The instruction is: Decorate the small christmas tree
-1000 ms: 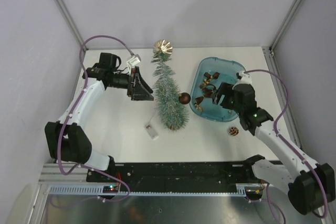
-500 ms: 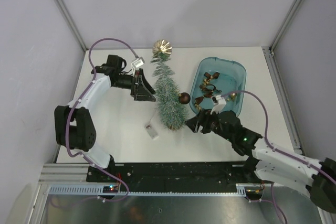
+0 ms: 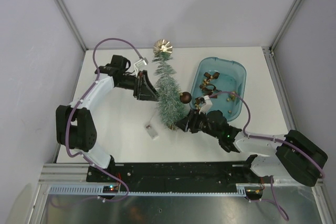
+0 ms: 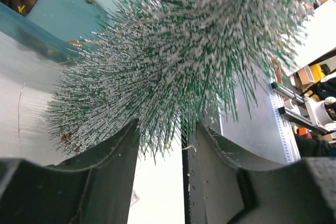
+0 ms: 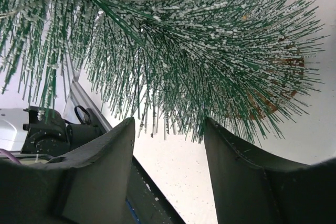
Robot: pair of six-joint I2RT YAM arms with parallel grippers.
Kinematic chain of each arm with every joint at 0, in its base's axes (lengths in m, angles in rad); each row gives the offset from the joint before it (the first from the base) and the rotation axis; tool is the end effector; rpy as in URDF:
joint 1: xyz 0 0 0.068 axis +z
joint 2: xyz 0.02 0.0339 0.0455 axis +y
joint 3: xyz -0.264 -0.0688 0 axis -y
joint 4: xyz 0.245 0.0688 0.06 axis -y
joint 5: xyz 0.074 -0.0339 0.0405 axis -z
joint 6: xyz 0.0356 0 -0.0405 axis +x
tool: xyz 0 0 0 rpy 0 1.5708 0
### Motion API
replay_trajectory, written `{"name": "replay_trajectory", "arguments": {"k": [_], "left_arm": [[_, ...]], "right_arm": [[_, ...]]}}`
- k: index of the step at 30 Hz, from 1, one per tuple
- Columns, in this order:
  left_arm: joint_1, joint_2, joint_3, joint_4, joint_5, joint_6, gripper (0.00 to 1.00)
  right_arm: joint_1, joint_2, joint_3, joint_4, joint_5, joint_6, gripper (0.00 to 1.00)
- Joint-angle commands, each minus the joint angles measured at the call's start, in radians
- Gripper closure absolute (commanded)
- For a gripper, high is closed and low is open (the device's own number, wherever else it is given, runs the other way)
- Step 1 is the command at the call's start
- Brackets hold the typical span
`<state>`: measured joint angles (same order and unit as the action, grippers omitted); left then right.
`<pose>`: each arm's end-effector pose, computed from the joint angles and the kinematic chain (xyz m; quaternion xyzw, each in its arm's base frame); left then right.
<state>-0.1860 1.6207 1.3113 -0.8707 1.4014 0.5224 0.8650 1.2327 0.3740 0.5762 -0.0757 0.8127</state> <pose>0.3033 -0.0928 0.2857 0.3775 0.6599 -0.5987 0.2522 0.1556 0.1868 0.1858 -0.0436 0.7982 0.4666 0.3785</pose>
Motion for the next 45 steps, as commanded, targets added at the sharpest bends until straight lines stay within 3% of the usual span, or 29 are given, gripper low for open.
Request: {"name": "replay_trajectory", "arguments": {"k": [1,10,16,21,38,43,45], "left_arm": [[-0.013,-0.007,0.019,0.013,0.043,0.01,0.51],[-0.02,-0.066,-0.014,0.014,0.047,0.006,0.8],[-0.027,-0.122,-0.04,0.014,0.052,-0.004,0.92],[-0.042,-0.177,-0.071,0.015,0.045,-0.014,0.94],[-0.074,-0.247,-0.191,0.014,0.018,-0.011,0.92],[-0.077,-0.261,-0.186,0.014,0.028,-0.026,0.9],[-0.078,-0.268,-0.177,0.015,0.028,-0.035,0.9]], "right_arm": [[0.004,0.021,0.008,0.114,0.041,0.04,0.43],[-0.006,-0.002,0.008,0.043,0.074,0.032,0.65],[-0.019,-0.029,0.002,-0.003,0.076,0.018,0.79],[-0.039,-0.055,-0.005,-0.043,0.076,0.001,0.85],[-0.153,-0.129,-0.006,-0.139,0.025,-0.045,0.83],[-0.171,-0.136,0.002,-0.148,0.007,-0.048,0.74],[-0.181,-0.159,0.007,-0.181,0.006,-0.053,0.65]]}}
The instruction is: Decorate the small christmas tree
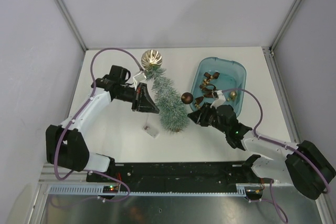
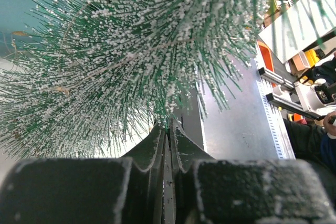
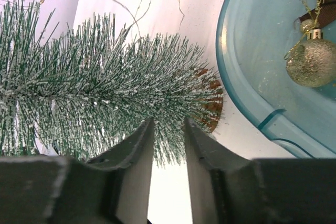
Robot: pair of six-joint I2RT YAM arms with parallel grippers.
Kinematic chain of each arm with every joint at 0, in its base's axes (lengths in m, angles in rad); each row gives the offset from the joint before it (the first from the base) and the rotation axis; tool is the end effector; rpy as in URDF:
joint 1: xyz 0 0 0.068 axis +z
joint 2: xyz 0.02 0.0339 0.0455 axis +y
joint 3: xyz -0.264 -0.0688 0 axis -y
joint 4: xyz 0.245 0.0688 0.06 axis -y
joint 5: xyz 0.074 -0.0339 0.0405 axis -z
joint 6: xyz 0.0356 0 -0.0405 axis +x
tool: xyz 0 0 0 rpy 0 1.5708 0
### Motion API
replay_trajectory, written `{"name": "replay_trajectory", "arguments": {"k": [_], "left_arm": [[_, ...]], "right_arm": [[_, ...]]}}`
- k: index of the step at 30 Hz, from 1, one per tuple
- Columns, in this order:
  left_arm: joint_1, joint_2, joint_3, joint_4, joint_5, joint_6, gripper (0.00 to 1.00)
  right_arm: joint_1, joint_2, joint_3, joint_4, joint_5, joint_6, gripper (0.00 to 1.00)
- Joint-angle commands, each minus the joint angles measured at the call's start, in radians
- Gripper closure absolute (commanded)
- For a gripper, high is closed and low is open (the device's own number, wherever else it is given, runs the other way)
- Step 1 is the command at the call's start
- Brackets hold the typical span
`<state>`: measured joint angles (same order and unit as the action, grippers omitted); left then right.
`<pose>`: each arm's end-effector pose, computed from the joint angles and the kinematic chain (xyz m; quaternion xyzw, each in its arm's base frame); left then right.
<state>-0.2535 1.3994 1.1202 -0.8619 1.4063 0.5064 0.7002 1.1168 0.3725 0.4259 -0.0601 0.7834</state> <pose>0.2432 -0.0993 0.2912 0.4044 0.6410 -0.6062 0.2410 0.1738 0.1493 0.1946 0.0161 0.8099 0.4137 0.4154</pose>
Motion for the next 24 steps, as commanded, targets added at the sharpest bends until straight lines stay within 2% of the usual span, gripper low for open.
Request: {"name": "replay_trajectory", "arguments": {"k": [1,6,9,12,14,17,24], "left_arm": [[-0.011,-0.049,0.018,0.005,0.022,-0.025,0.9],[-0.017,-0.057,0.034,0.005,0.015,-0.04,0.9],[-0.02,-0.051,0.032,0.005,0.012,-0.038,0.9],[-0.022,-0.046,0.029,0.005,0.011,-0.036,0.9],[-0.023,-0.045,0.029,0.005,0.011,-0.036,0.9],[-0.025,-0.043,0.035,0.005,0.011,-0.037,0.9],[-0.028,-0.045,0.045,0.005,0.001,-0.047,0.9]], "right_arm": [[-0.024,-0.06,0.011,-0.051,-0.009,-0.026,0.59],[-0.115,-0.224,0.049,-0.244,-0.01,-0.058,0.38],[-0.208,-0.298,0.101,-0.378,-0.011,-0.09,0.32],[-0.313,-0.3,0.181,-0.502,0.004,-0.136,0.29],[-0.363,-0.245,0.242,-0.558,0.035,-0.168,0.29],[-0.391,-0.071,0.37,-0.656,0.164,-0.236,0.3],[-0.394,0.298,0.622,-0.73,0.437,-0.367,0.42]]}}
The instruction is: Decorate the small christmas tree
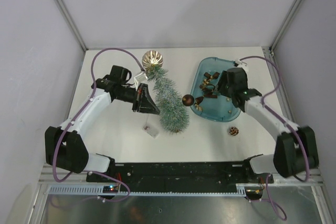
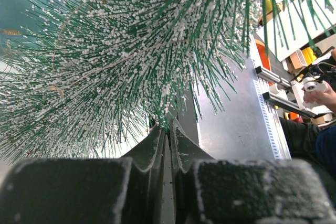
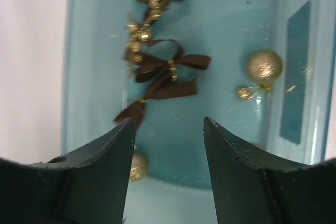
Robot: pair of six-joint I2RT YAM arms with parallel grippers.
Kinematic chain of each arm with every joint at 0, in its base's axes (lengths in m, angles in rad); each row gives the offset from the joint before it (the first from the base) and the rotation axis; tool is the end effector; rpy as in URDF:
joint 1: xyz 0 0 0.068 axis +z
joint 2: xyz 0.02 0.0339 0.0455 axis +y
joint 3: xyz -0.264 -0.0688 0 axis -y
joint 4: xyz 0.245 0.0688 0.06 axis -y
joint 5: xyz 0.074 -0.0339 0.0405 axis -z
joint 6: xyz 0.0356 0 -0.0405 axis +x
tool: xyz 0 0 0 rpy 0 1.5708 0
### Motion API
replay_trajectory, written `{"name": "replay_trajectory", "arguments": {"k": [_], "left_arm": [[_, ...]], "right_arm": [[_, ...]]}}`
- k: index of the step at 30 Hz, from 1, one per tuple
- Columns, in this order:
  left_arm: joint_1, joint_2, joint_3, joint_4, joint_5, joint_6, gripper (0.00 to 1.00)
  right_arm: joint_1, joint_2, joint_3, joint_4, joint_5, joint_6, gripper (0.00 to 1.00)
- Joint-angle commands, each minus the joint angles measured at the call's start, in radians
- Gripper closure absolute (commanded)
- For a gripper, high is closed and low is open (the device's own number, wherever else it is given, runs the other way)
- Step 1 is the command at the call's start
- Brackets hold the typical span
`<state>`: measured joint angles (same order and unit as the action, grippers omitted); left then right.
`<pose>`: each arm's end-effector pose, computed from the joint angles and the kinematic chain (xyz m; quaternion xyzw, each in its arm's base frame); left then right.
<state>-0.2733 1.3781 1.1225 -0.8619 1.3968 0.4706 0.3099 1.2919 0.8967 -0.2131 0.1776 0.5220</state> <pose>0.2378 -0.1031 0.2967 0.4058 0.6427 -0.6066 0.2330 0.2743 0.0812 0.2660 0.1343 0.8736 0.1144 0.4535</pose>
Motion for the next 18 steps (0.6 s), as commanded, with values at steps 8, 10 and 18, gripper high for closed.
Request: {"name": "replay_trajectory", "arguments": {"k": [8,10,18], "left_arm": [[-0.009,-0.019,0.051,0.005,-0.001,-0.022,0.9],[-0.009,-0.019,0.051,0.005,-0.002,-0.024,0.9],[-0.009,-0.024,0.043,0.006,-0.004,-0.022,0.9]], "right_arm": [[-0.011,0.356,0.229,-0.14,0.388,-0.197,0.44],[-0.011,0.389,0.247,-0.146,0.422,-0.212,0.44],[-0.041,0.48,0.304,-0.187,0.482,-0.246,0.42]]}}
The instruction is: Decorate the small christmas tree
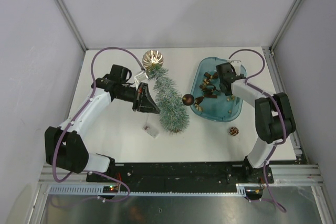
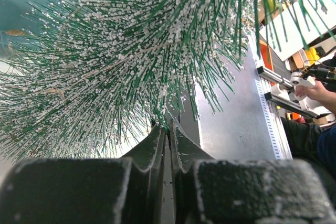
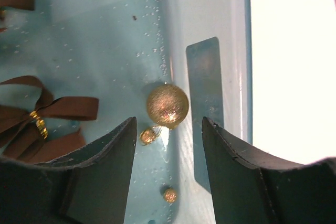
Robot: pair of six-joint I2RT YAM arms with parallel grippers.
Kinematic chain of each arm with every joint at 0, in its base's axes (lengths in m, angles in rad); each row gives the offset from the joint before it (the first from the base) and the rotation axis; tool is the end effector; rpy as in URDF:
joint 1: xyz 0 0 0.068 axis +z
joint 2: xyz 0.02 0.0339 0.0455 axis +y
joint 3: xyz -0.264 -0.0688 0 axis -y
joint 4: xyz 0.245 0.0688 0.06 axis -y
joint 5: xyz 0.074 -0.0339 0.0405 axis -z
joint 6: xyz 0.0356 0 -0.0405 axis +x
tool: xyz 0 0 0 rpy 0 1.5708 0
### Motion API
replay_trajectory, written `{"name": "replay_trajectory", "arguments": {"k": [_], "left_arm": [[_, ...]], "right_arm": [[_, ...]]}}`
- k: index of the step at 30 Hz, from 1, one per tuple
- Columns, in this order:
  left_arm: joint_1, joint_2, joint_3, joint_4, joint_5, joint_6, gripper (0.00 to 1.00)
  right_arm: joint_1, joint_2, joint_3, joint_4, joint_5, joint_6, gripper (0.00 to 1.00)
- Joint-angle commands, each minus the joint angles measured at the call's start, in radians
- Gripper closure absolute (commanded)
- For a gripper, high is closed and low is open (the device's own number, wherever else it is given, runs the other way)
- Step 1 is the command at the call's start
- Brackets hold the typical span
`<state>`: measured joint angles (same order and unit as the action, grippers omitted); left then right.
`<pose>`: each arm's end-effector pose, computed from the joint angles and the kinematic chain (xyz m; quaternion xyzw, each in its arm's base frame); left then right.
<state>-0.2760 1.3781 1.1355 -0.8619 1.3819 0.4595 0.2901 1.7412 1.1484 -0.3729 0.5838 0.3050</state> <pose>0.2387 -0.1039 0.2999 0.4070 0.6467 -0.6011 0.2341 0.3510 0.0843 0.2013 0.0926 0.9135 -0.1790 0.3533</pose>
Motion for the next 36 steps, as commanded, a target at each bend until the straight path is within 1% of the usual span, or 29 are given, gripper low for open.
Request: {"name": "replay_trajectory", "arguments": {"k": [1,8,13,14,16,17,20,24,29,33,36], "left_arm": [[-0.006,-0.024,0.029,0.005,0.011,-0.01,0.9],[-0.006,-0.024,0.034,0.007,0.011,-0.01,0.9],[-0.006,-0.027,0.038,0.007,0.007,-0.012,0.9],[-0.006,-0.027,0.038,0.006,0.007,-0.012,0.9],[-0.006,-0.028,0.036,0.007,0.005,-0.012,0.9],[-0.006,-0.029,0.036,0.007,0.003,-0.012,0.9],[-0.005,-0.033,0.033,0.006,0.002,-0.013,0.9],[-0.005,-0.032,0.034,0.005,0.001,-0.014,0.9],[-0.006,-0.032,0.039,0.006,-0.002,-0.017,0.9],[-0.005,-0.032,0.041,0.007,-0.007,-0.019,0.9],[-0.005,-0.032,0.041,0.006,-0.005,-0.018,0.9]], "right_arm": [[-0.025,0.039,0.056,-0.028,0.073,-0.03,0.42],[-0.043,0.129,0.083,-0.04,0.027,-0.017,0.43],[-0.044,0.164,0.084,-0.06,0.003,0.004,0.47],[-0.045,0.166,0.084,-0.06,-0.002,0.006,0.49],[-0.045,0.165,0.083,-0.057,-0.014,0.009,0.56],[-0.045,0.163,0.083,-0.054,-0.019,0.009,0.61],[-0.042,0.155,0.083,-0.044,-0.028,0.005,0.71],[-0.027,0.127,0.083,-0.04,-0.044,0.001,0.8],[0.029,0.001,0.079,-0.063,-0.091,0.001,0.82],[0.077,-0.198,0.049,-0.103,-0.171,0.037,0.82],[0.102,-0.38,0.017,-0.158,-0.225,0.074,0.81]]}}
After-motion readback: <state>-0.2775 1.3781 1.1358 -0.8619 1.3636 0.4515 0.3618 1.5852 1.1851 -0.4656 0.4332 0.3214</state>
